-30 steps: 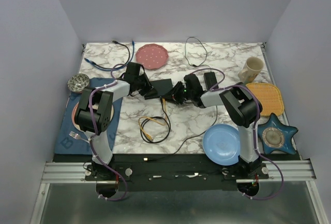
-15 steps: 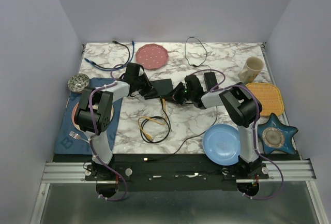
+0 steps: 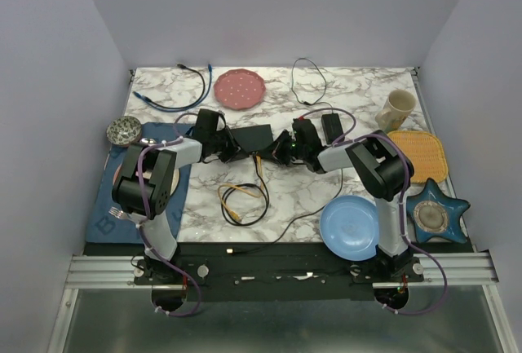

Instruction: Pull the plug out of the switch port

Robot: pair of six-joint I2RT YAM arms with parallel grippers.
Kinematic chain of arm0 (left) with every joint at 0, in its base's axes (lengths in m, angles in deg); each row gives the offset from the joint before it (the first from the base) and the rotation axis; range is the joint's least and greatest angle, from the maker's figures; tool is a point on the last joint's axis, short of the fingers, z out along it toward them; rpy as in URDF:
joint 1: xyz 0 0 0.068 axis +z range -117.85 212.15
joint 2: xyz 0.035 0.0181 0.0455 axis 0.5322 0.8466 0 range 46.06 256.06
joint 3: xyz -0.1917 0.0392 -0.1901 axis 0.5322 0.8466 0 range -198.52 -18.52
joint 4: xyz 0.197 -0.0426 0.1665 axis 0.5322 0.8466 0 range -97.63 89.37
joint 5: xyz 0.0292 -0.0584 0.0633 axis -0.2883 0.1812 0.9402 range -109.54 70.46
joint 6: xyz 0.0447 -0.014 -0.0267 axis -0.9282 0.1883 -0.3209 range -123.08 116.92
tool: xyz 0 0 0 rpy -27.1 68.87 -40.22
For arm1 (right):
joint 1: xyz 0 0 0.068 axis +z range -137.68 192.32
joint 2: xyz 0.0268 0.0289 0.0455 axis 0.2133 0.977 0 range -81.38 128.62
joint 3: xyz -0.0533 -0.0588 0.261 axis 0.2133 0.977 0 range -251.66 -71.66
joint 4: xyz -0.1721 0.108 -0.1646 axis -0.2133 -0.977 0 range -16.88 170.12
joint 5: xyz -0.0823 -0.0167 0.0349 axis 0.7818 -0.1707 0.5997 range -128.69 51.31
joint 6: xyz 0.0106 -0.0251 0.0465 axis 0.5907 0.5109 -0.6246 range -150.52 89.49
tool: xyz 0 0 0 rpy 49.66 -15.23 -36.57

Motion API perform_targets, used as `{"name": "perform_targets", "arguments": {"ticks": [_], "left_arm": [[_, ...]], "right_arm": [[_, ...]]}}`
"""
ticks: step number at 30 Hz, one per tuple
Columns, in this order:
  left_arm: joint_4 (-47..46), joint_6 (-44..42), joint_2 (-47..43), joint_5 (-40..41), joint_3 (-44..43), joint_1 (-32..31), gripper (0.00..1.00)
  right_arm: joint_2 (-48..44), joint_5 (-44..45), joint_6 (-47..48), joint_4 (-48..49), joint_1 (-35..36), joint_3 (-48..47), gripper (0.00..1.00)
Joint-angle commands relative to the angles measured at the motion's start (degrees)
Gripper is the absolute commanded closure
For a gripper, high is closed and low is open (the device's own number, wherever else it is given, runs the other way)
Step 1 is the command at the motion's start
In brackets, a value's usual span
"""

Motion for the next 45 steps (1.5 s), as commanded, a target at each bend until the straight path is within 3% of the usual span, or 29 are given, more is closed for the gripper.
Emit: {"name": "perform_targets", "arguments": {"ticks": [1,17,23,27,30,31,33,35,39,41,45], "left_arm": [[-1.4,1.8,-0.8,-2.1,3.8,-1.2,0.98],[-2.6,5.6,4.0,-0.3,-2.3,-1.6,0.98],[-3.7,6.0,2.6,0.1,-1.8,-1.5,0.98],[-6.2,5.6,-2.2,1.1,0.7,-1.5,0.97],[-7.3,3.1,-9.3,4.8,2.9,-1.5,0.76],[-7.0,1.5,-10.9,5.8,3.1,-1.5,0.54],[-6.6,0.2,-15.3,7.8,3.4,-1.5,0.33],[-6.6,-0.6,-17.7,7.7,3.0,-1.5,0.01],[-10.2,1.4,-18.9,3.2,4.4,-1.6,0.01],[-16.3,3.1,-19.7,0.3,7.5,-1.6,0.01],[-18.9,5.1,-21.8,2.5,10.9,-1.7,0.01]], "right_arm": [[-1.5,-0.6,4.5,-5.8,-0.3,1.4,1.00],[-6.4,-3.9,12.8,-11.9,-0.2,7.0,1.00],[-9.7,-3.4,15.7,-14.4,-0.2,7.8,1.00],[-17.5,1.0,18.1,-16.4,-0.2,8.5,1.00],[-22.7,6.7,21.8,-20.5,-0.2,7.6,1.00],[-26.1,8.1,22.9,-21.6,-0.2,7.3,0.99],[-29.3,11.7,25.8,-24.5,-0.2,6.5,1.00],[-33.3,13.7,28.0,-27.0,-0.2,6.0,1.00],[-39.1,17.9,30.4,-31.1,-0.1,5.8,1.00],[-42.8,20.0,32.4,-33.2,-0.2,6.7,1.00],[-49.8,29.4,36.8,-37.2,-0.2,8.9,0.99]]}}
